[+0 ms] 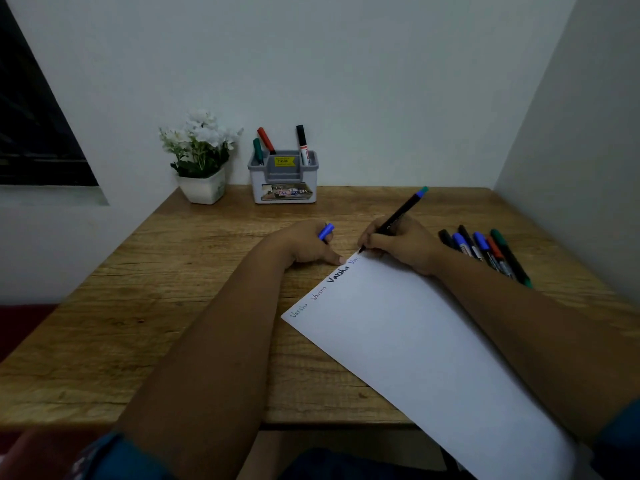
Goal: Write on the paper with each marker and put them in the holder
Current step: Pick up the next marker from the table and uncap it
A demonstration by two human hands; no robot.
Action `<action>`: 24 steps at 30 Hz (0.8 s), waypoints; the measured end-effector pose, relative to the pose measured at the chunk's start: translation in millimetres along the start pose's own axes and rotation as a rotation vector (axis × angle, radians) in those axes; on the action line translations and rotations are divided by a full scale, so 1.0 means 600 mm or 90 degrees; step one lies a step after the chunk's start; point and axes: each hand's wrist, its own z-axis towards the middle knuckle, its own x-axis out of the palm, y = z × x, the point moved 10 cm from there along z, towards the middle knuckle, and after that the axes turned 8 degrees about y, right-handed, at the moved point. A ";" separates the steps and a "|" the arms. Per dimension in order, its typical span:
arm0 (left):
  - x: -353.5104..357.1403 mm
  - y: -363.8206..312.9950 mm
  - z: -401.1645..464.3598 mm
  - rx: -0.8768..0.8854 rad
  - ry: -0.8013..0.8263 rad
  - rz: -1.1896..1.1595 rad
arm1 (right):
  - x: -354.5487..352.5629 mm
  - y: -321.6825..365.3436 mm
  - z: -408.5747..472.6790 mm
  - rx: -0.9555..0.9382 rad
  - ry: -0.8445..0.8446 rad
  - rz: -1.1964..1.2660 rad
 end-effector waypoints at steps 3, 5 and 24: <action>-0.001 0.001 -0.001 0.000 0.000 0.000 | 0.002 0.008 -0.003 -0.025 -0.020 -0.044; 0.000 0.002 -0.001 -0.001 0.002 -0.004 | 0.004 0.009 -0.003 -0.032 -0.011 -0.064; -0.001 -0.005 -0.006 0.003 -0.005 0.007 | -0.009 0.002 0.001 -0.030 -0.046 -0.007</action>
